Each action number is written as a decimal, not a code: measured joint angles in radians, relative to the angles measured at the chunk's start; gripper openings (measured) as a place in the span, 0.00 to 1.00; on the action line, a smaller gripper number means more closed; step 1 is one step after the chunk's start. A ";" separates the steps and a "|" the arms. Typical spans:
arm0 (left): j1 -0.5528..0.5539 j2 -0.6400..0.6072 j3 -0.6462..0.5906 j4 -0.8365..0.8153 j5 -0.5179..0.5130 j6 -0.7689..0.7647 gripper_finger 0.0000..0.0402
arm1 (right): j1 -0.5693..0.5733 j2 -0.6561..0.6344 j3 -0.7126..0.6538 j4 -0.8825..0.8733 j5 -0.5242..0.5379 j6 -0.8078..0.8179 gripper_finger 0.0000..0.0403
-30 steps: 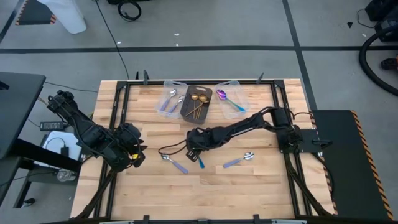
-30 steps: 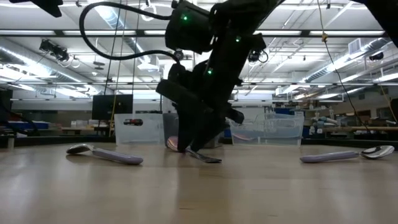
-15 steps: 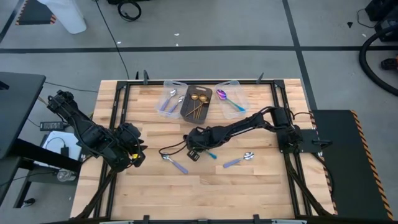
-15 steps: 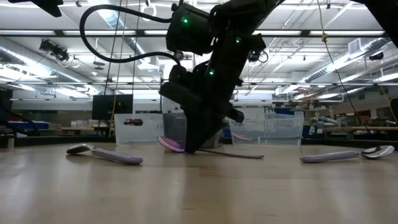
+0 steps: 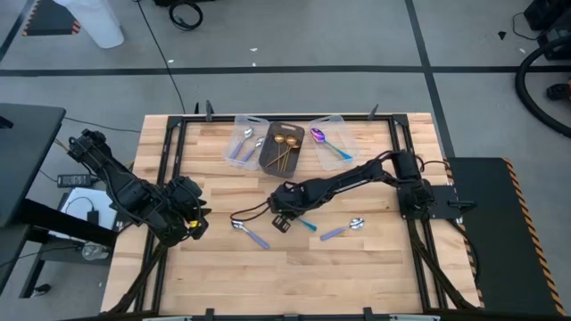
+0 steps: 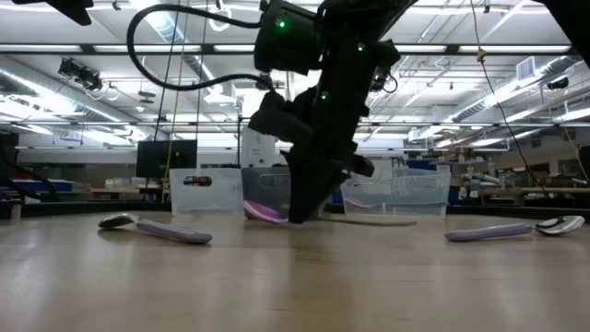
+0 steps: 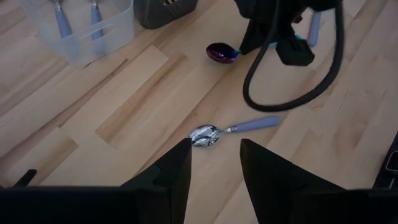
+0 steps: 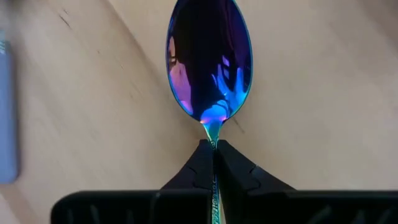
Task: Sort silverware by color (type)
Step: Put the blue spoon into the right transparent bin
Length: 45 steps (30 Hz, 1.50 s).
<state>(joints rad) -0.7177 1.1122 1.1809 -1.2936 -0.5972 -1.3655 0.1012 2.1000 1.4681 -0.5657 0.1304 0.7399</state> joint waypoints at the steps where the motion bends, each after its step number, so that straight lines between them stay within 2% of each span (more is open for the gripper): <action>1: 0.000 0.000 0.000 0.000 0.000 0.000 0.36 | -0.003 -0.008 0.000 -0.005 0.003 -0.002 0.03; 15: 0.000 0.000 0.000 -0.001 0.000 0.016 0.36 | -0.008 -0.068 0.002 -0.069 0.006 -0.013 0.03; 22: 0.000 0.000 0.000 -0.001 -0.001 0.019 0.36 | -0.034 -0.145 0.003 -0.101 0.087 -0.046 0.03; 30: 0.000 0.000 0.000 -0.001 -0.001 0.019 0.36 | -0.099 -0.267 0.003 -0.224 0.290 -0.084 0.03; 34: 0.000 0.000 0.000 -0.001 -0.001 0.018 0.36 | -0.144 -0.314 0.004 -0.300 0.357 -0.136 0.03; 43: 0.000 0.000 0.000 -0.001 -0.020 0.024 0.36 | -0.294 -0.353 0.004 -0.418 0.339 -0.241 0.03; 45: 0.000 0.000 0.000 -0.001 -0.030 0.025 0.36 | -0.331 -0.353 0.004 -0.422 0.302 -0.273 0.03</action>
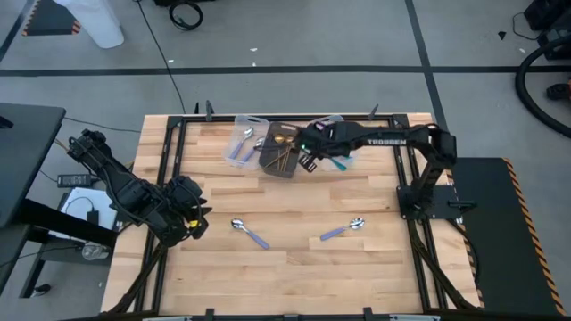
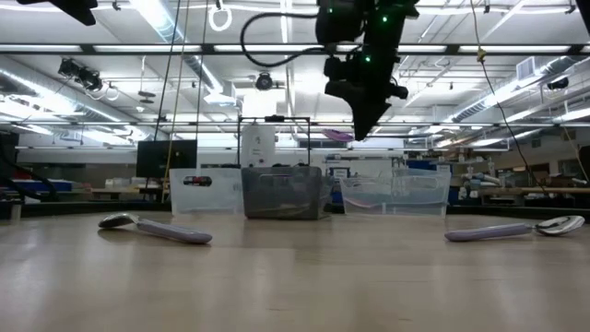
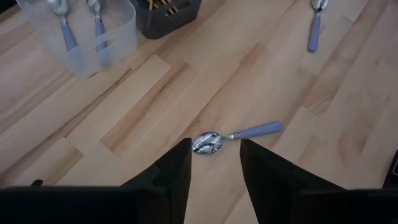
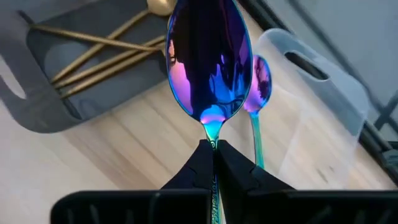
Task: Sort silverware by color (type)
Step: Put the blue spoon into the right transparent bin
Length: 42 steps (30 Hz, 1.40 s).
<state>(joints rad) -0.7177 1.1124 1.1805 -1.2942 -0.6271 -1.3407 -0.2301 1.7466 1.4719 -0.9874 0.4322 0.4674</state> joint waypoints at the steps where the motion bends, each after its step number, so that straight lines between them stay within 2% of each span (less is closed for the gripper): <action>1: 0.000 0.000 0.000 0.000 -0.005 0.001 0.36 | -0.021 0.000 0.000 0.000 -0.026 -0.017 0.03; 8: 0.000 0.000 0.000 0.000 -0.084 0.002 0.36 | -0.183 0.000 0.000 -0.006 -0.113 -0.081 0.03; 15: 0.023 0.000 0.000 0.000 -0.293 -0.002 0.36 | -0.320 0.000 -0.042 0.017 -0.188 -0.187 0.03; 19: 0.071 0.000 0.000 -0.001 -0.353 0.003 0.36 | -0.368 0.000 -0.099 0.064 -0.251 -0.234 0.03; 30: 0.209 0.000 0.000 0.006 -0.359 0.070 0.36 | -0.399 0.002 -0.198 0.226 -0.334 -0.384 0.03; 33: 0.222 0.000 0.000 0.030 -0.359 0.075 0.36 | -0.404 0.002 -0.216 0.247 -0.341 -0.412 0.03; 42: 0.220 0.000 0.000 0.126 -0.357 0.219 0.36 | -0.427 0.002 -0.314 0.346 -0.382 -0.416 0.03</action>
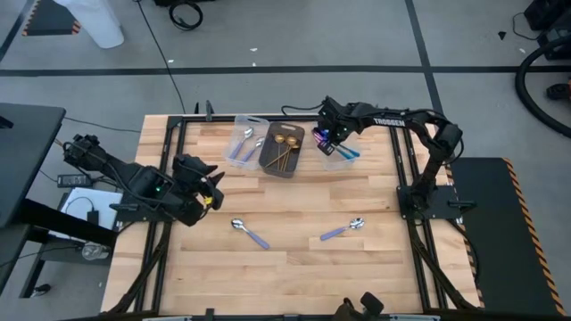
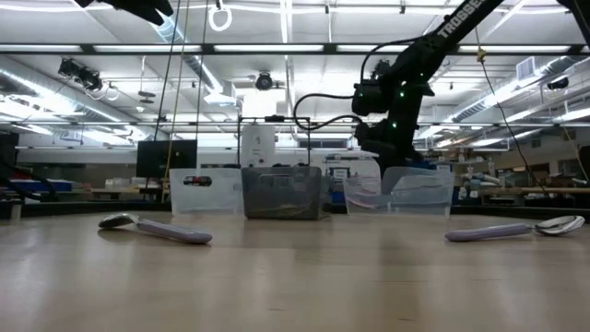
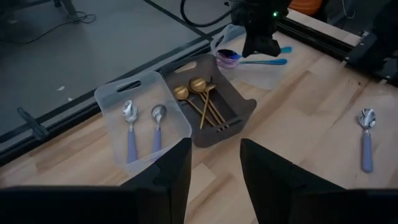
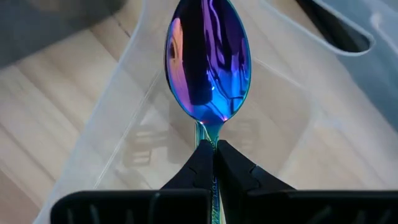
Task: Sort silverware by color (type)
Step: Put the blue spoon into the right transparent bin, then put the right purple spoon into the left transparent bin
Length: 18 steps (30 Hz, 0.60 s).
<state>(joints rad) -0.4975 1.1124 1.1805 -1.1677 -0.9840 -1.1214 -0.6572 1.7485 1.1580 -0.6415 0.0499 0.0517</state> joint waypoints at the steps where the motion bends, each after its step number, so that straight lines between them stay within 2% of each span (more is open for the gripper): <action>1: 0.002 0.000 0.000 0.000 0.000 0.000 0.36 | 0.000 0.000 -0.012 0.013 0.000 0.000 0.03; 8: 0.013 0.000 0.000 0.005 0.000 0.000 0.36 | 0.000 0.000 -0.065 0.078 0.000 0.036 0.05; 18: 0.013 0.000 0.000 0.006 -0.002 0.000 0.36 | 0.000 0.000 -0.088 0.107 0.008 0.106 0.15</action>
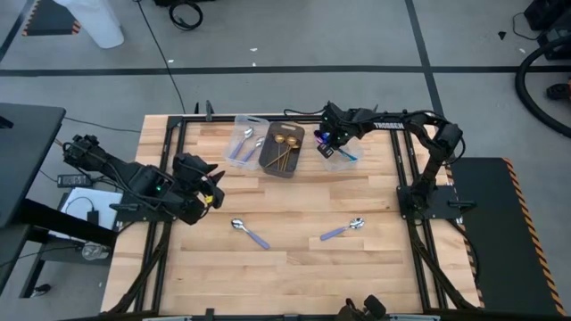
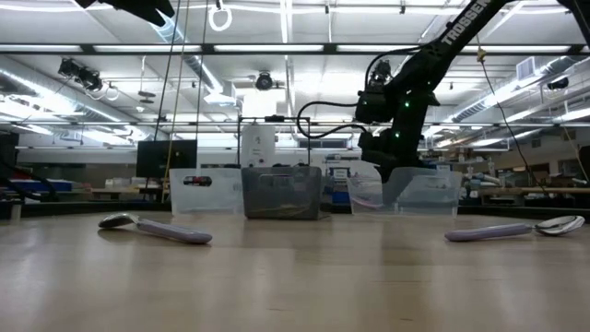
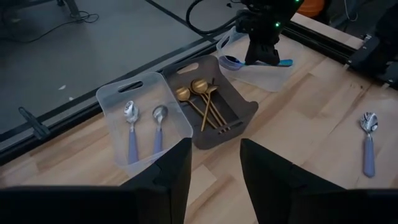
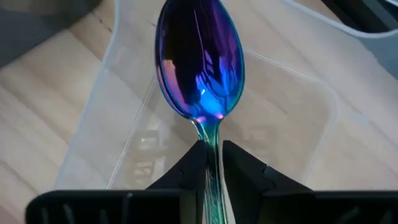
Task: Sort silverware by color (type)
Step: Put the right purple spoon into the left transparent bin
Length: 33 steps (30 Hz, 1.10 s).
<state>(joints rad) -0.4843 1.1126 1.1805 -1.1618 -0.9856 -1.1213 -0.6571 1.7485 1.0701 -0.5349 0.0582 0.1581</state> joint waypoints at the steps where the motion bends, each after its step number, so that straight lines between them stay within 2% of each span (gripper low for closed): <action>1: 0.000 0.000 0.000 0.000 0.000 0.000 0.36 | 0.000 0.000 0.006 -0.011 0.000 0.003 0.17; 8: 0.000 0.000 0.000 0.000 -0.001 0.000 0.36 | 0.000 0.000 0.056 -0.071 0.000 0.007 0.27; 14: 0.000 0.000 0.000 0.000 0.005 0.002 0.36 | 0.000 0.000 0.090 -0.118 0.000 0.028 0.32; 22: -0.020 0.000 0.000 0.018 0.019 0.006 0.36 | 0.005 0.000 0.218 -0.234 0.000 0.034 0.33; 25: -0.030 0.001 0.000 0.042 0.069 0.005 0.36 | 0.018 0.000 0.285 -0.289 0.020 0.039 0.33; 29: -0.044 0.030 -0.001 0.050 0.118 0.007 0.36 | 0.048 0.000 0.380 -0.346 0.072 0.068 0.33; 33: -0.059 0.069 0.000 0.051 0.120 0.006 0.36 | 0.098 -0.001 0.452 -0.372 0.062 0.107 0.33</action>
<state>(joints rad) -0.5435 1.1812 1.1801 -1.1104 -0.8659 -1.1151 -0.5595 1.7472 1.5223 -0.9068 0.1204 0.2647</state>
